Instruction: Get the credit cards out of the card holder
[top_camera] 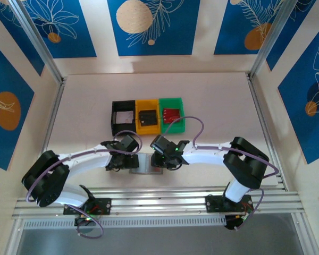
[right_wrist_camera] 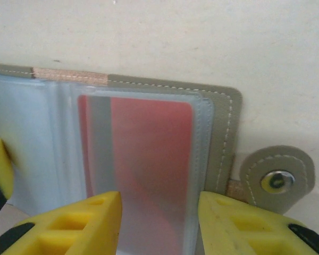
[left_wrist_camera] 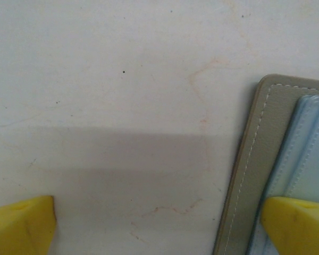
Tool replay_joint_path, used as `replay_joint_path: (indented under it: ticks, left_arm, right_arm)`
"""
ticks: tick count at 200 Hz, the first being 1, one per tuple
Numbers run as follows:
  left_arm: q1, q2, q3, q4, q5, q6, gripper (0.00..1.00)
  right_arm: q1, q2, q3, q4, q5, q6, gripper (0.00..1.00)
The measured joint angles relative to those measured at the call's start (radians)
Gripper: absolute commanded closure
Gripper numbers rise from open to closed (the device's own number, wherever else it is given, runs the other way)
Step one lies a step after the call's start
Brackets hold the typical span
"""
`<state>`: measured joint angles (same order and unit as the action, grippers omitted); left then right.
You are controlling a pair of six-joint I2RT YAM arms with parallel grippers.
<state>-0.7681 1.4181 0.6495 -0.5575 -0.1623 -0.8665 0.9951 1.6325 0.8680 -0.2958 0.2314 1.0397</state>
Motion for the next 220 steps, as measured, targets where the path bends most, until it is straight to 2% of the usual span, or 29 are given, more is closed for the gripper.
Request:
replay_joint_path:
  ticks: [59,82,220]
  left_arm:
    - [-0.001,0.003,0.000,-0.001,0.000,0.000,0.00]
    - [-0.003,0.005,0.002,-0.002,0.000,0.000,0.00]
    - [-0.009,0.012,0.005,-0.005,-0.004,-0.008,0.00]
  right_arm:
    - [-0.007,0.000,0.000,-0.004,-0.007,-0.012,0.58]
    - [-0.007,0.000,0.000,-0.005,-0.008,-0.016,0.64]
    - [-0.007,0.001,0.000,-0.016,-0.011,-0.023,0.74]
